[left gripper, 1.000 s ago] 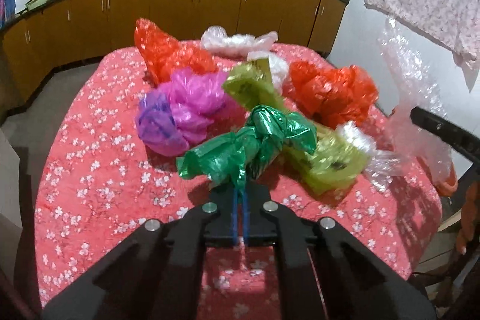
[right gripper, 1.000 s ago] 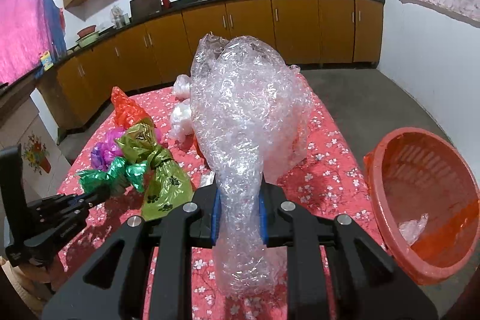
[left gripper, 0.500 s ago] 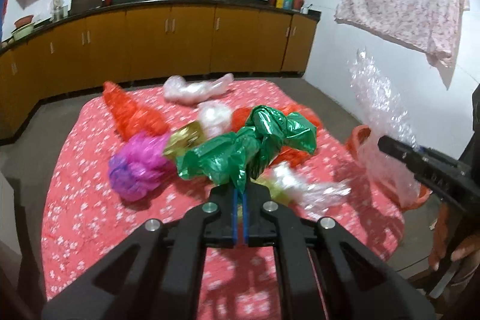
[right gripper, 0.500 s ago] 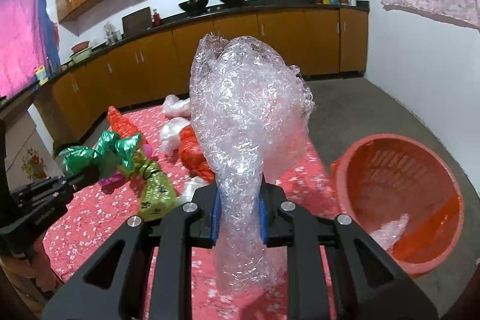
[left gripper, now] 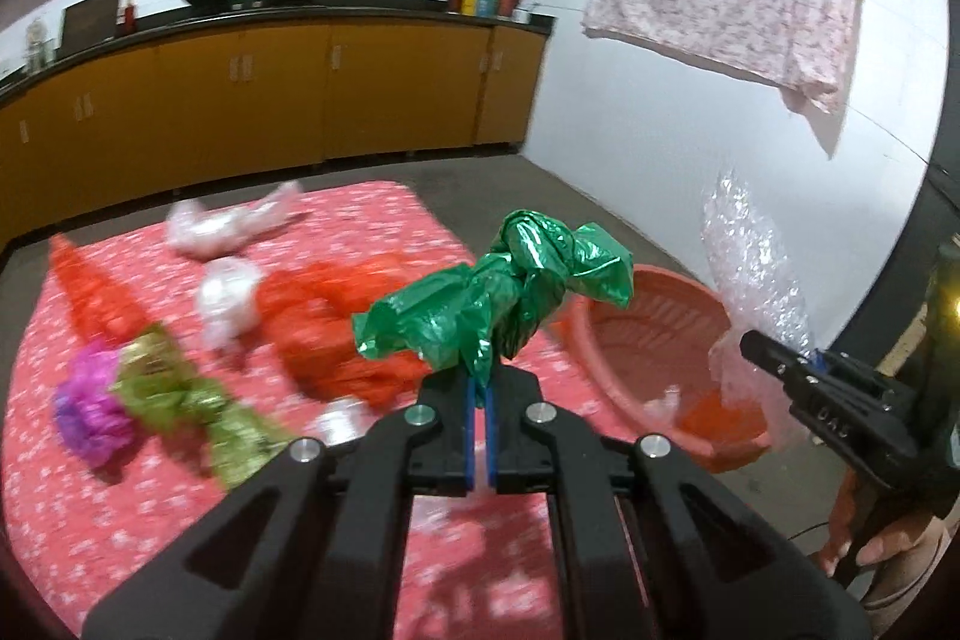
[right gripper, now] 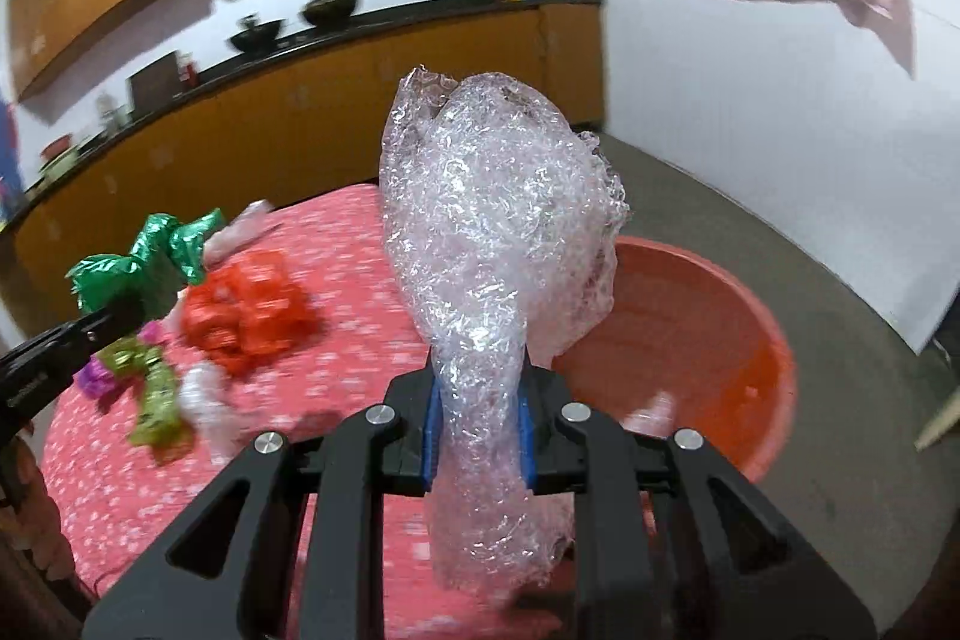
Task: Collect trash
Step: 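Carry bubble wrap and green bag to the basket and release both, then move both tools back over the table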
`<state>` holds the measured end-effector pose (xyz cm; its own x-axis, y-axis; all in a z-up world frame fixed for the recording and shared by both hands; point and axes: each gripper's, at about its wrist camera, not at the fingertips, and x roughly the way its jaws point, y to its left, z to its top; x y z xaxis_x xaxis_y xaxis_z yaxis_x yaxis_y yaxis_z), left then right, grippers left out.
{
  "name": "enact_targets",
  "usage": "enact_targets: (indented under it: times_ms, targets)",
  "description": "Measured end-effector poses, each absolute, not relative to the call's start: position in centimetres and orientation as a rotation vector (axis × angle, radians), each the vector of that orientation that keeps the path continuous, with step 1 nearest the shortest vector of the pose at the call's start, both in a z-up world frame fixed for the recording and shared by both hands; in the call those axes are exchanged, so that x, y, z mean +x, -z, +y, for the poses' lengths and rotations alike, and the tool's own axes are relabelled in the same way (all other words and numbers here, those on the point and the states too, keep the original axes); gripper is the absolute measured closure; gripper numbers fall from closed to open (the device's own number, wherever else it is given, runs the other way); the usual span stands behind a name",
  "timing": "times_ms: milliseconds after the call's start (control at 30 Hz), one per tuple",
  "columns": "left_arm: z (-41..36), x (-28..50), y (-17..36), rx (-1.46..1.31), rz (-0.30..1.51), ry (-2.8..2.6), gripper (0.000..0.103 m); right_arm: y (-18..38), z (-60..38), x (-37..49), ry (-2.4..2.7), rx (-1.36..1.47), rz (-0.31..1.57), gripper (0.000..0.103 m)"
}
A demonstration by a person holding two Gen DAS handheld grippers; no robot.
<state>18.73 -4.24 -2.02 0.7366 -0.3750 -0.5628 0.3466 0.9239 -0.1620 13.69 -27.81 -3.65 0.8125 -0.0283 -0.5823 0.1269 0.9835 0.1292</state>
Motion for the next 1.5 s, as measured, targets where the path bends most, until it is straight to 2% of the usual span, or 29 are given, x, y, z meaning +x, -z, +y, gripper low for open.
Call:
enact_targets:
  times_ms: [400, 900, 967, 1033, 1100, 1167, 1267, 1500]
  targets:
    - [-14.7, 21.5, 3.1, 0.025, 0.64, 0.571, 0.099, 5.1, -33.5, 14.4, 0.187, 0.219, 0.629, 0.083]
    - [-19.4, 24.2, 6.2, 0.034, 0.701, 0.649, 0.099, 6.6, -36.4, 15.4, 0.206, 0.27, 0.635, 0.083]
    - [-19.9, 24.5, 6.5, 0.033, 0.709, 0.655, 0.098, 6.7, -36.7, 15.4, 0.206, 0.276, 0.631, 0.082]
    - [-20.2, 24.6, 6.8, 0.033, 0.716, 0.657, 0.097, 6.7, -36.9, 15.4, 0.2, 0.284, 0.627, 0.076]
    - [-20.4, 24.8, 7.1, 0.03, 0.724, 0.659, 0.089, 6.9, -37.0, 15.4, 0.195, 0.287, 0.626, 0.067]
    - [-20.4, 24.9, 7.4, 0.028, 0.728, 0.658, 0.075, 7.0, -37.2, 15.4, 0.189, 0.292, 0.622, 0.061]
    - [-20.0, 25.0, 7.8, 0.024, 0.738, 0.648, 0.067, 7.1, -37.4, 15.2, 0.187, 0.296, 0.621, 0.054]
    - [-17.0, 25.1, 7.3, -0.023, 0.729, 0.572, 0.045, 6.4, -37.4, 14.6, 0.209, 0.286, 0.6, 0.027]
